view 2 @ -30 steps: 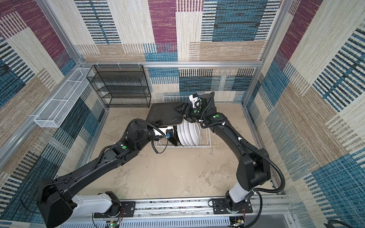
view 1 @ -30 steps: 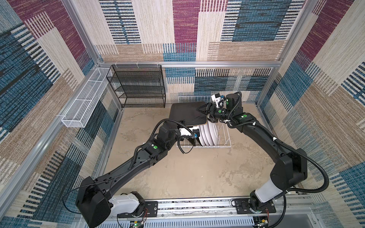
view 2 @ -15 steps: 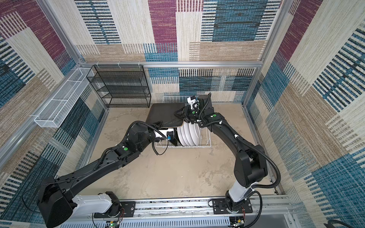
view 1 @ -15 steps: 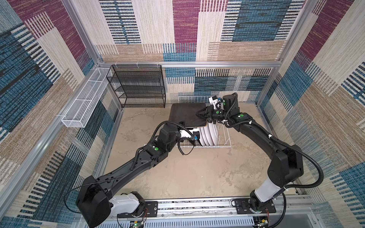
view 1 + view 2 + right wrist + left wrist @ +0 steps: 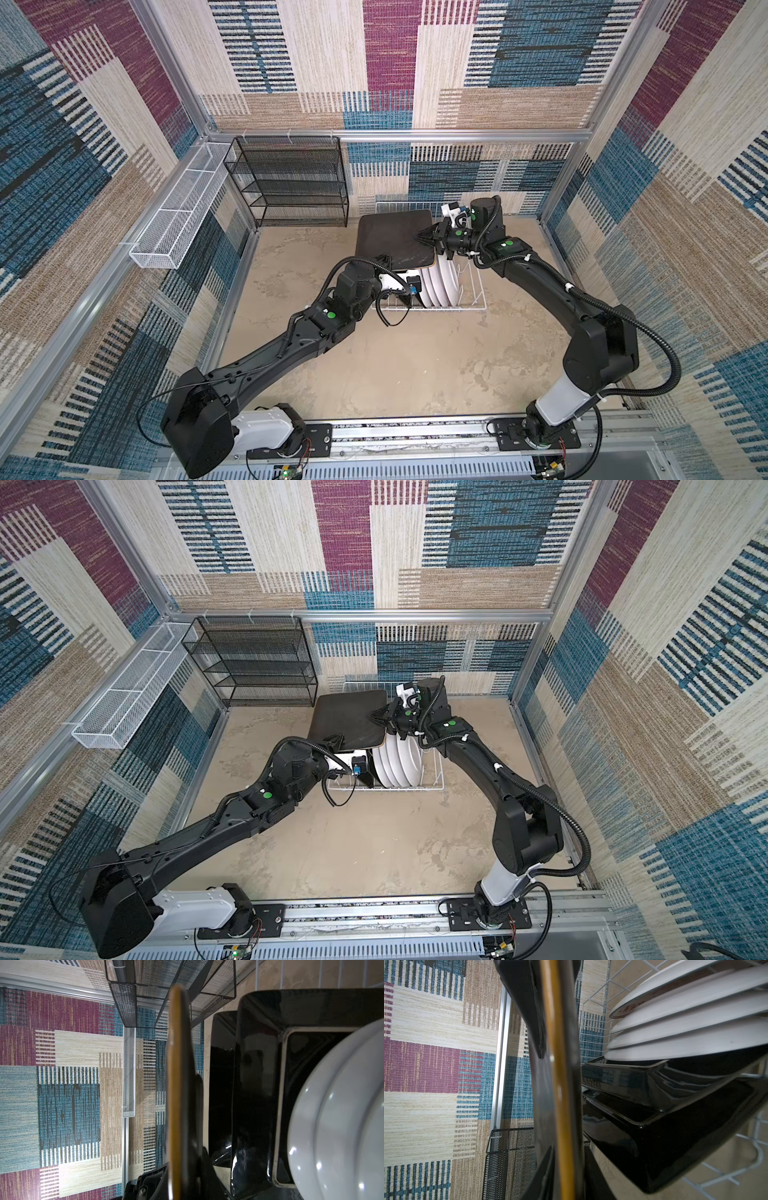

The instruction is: Unload the plates from the dish rack

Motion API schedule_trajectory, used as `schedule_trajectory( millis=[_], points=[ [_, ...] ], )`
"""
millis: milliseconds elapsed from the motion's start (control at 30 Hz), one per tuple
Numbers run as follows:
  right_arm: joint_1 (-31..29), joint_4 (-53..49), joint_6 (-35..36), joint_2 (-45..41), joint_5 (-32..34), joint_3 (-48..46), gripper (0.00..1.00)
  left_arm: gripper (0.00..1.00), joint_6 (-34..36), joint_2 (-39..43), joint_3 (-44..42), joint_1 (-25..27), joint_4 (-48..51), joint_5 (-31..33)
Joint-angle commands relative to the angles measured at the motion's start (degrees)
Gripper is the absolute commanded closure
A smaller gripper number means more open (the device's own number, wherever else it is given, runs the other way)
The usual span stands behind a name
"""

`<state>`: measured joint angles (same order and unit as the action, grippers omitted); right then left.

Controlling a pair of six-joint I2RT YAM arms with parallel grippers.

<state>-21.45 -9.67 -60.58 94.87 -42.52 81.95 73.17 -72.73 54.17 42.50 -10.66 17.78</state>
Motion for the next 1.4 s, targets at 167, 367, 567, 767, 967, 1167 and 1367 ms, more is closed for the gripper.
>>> schedule_trajectory(
  millis=[167, 367, 567, 767, 967, 1167, 1367],
  points=[
    [-0.20, 9.13, -1.69, 0.45, -1.85, 2.11, 1.00, 0.41, -4.50, 2.60, -0.23, -0.05, -5.66, -0.73],
    [0.64, 10.75, -2.35, 0.97, -0.35, 5.33, 1.00, 0.01, -11.34, 6.17, -0.19, -0.09, 3.62, -3.41],
    [2.19, 11.60, -2.88, 0.71, 3.58, 7.44, 1.00, 0.01, -22.07, 12.17, -0.90, 0.03, 9.70, -5.24],
    [3.86, 10.46, -0.46, 0.42, 6.74, 8.75, 1.00, 0.01, -38.48, 16.57, 5.84, -0.56, 18.70, -8.24],
    [4.85, 10.16, 1.83, -0.03, 5.84, 8.16, 1.00, 0.01, -59.40, 14.10, 18.54, -5.14, 28.70, -10.27],
    [5.54, 11.07, 2.98, -0.74, 4.23, 6.42, 1.00, 0.01, -75.96, 7.51, 30.74, -13.42, 37.86, -19.30],
    [6.07, 11.30, 4.19, -1.70, 2.82, 4.57, 1.00, 0.02, -92.65, 1.63, 35.19, -21.90, 39.47, -30.33]
  ],
)
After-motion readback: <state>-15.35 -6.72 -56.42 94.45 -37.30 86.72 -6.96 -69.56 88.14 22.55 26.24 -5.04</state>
